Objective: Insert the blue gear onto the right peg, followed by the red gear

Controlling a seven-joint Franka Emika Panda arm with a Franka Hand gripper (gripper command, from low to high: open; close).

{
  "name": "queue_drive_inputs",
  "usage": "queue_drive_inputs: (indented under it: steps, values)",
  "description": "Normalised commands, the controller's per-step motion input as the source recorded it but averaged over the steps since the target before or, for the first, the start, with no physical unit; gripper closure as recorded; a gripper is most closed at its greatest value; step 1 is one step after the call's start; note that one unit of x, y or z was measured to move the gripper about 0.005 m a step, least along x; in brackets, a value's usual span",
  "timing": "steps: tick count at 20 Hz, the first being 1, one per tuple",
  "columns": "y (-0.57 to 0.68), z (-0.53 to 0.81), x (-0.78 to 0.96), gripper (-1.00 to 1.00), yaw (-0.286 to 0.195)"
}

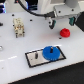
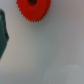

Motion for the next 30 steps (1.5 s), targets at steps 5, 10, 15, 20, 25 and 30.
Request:
queue_drive_inputs:
  steps: [5,10,15,20,25,30]
  values:
    - [0.04,0.01,0.54,-1.0,0.0]
    - [0.3,-0.08,-0.21,-1.0,0.0]
    - [0.26,-0.19,-0.13,-1.0,0.0]
    - [0.07,-0.34,-0.05,-1.0,0.0]
    - [0.0,-0.29,-0.09,1.0,0.0]
    - [0.01,-0.13,-0.25,1.0,0.0]
